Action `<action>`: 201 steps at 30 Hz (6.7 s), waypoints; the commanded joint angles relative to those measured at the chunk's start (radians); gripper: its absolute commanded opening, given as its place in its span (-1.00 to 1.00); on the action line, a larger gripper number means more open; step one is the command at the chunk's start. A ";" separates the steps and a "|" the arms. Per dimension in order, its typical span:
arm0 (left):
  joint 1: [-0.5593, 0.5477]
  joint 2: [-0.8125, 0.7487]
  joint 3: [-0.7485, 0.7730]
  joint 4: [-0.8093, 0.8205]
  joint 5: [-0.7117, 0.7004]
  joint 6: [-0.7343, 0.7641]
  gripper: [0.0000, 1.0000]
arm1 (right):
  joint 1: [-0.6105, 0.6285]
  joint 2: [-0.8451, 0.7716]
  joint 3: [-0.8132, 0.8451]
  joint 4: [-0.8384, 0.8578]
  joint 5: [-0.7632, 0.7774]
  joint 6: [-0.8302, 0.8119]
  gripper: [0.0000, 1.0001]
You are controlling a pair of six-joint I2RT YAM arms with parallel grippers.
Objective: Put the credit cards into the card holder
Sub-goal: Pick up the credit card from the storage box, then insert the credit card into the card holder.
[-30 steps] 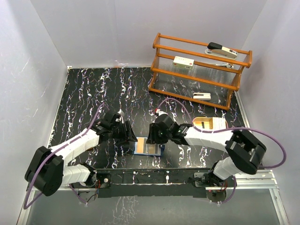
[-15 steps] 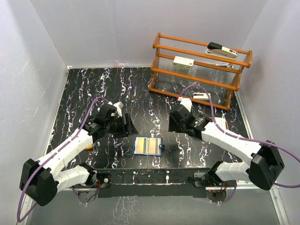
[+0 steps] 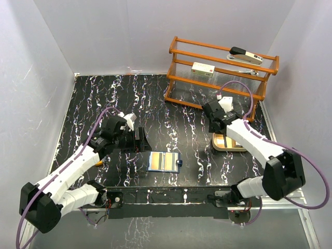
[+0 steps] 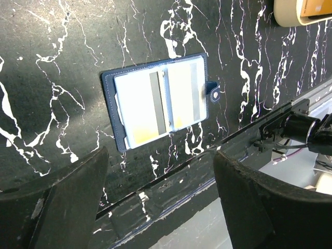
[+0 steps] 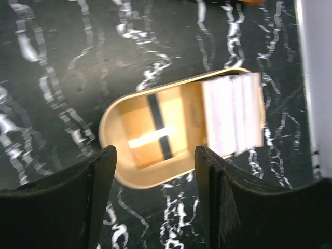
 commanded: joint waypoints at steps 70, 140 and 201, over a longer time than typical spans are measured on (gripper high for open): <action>0.000 -0.112 0.009 -0.052 -0.029 0.100 0.68 | -0.218 0.235 0.090 0.007 0.159 -0.202 -0.70; 0.000 -0.103 0.005 -0.053 -0.042 0.109 0.97 | -0.219 0.211 0.095 0.028 0.100 -0.218 -1.00; 0.000 -0.406 -0.314 0.230 0.051 -0.381 0.26 | 0.591 0.149 0.169 0.151 -0.294 0.207 -1.00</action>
